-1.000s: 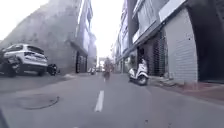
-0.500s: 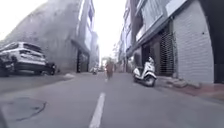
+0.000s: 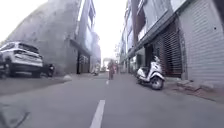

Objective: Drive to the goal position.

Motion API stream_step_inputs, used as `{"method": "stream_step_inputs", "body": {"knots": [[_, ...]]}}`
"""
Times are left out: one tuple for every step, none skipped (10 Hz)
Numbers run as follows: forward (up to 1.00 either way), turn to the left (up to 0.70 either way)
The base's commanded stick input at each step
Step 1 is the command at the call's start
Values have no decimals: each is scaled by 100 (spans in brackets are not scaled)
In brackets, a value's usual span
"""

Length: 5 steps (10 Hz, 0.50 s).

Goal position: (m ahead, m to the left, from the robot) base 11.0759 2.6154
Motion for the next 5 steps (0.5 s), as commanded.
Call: {"method": "stream_step_inputs", "body": {"knots": [[100,0],[100,0],[100,0],[100,0],[100,0]]}}
